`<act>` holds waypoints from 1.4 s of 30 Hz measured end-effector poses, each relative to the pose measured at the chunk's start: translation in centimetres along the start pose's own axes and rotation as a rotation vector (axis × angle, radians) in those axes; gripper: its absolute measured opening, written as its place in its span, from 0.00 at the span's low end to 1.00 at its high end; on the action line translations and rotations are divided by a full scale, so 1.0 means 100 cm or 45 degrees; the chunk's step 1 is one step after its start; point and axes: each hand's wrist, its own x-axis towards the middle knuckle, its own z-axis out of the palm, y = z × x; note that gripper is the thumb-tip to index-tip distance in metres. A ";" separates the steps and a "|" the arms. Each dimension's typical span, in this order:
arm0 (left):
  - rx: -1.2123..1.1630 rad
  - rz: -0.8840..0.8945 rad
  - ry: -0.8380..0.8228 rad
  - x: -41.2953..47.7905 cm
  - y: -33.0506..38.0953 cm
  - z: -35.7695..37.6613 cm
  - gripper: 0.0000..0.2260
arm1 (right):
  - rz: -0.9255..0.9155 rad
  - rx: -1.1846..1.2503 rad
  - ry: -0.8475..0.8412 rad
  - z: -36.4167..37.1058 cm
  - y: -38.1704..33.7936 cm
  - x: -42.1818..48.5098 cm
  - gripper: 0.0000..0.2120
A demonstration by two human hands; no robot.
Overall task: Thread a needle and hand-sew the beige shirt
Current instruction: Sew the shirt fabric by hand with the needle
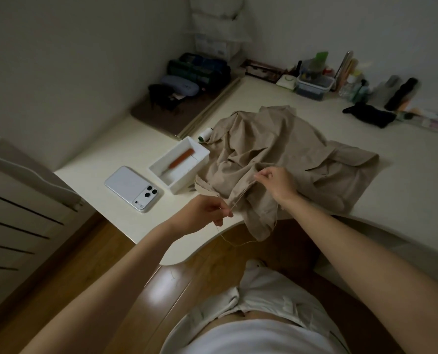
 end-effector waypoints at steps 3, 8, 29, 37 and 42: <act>-0.051 0.034 -0.051 0.004 -0.003 -0.002 0.07 | 0.013 -0.023 0.073 -0.004 0.001 0.010 0.14; 0.190 -0.037 -0.230 0.013 -0.014 -0.002 0.07 | 0.107 0.067 0.201 -0.017 0.001 0.029 0.14; 0.237 -0.013 0.380 0.111 0.033 -0.007 0.15 | 0.054 0.219 0.133 -0.038 -0.001 0.065 0.12; -0.078 -0.126 0.329 0.131 0.033 0.002 0.10 | -0.002 0.186 0.146 -0.054 0.007 0.076 0.10; -0.318 -0.156 0.367 0.130 0.045 -0.002 0.09 | -0.001 0.220 0.153 -0.054 0.009 0.078 0.08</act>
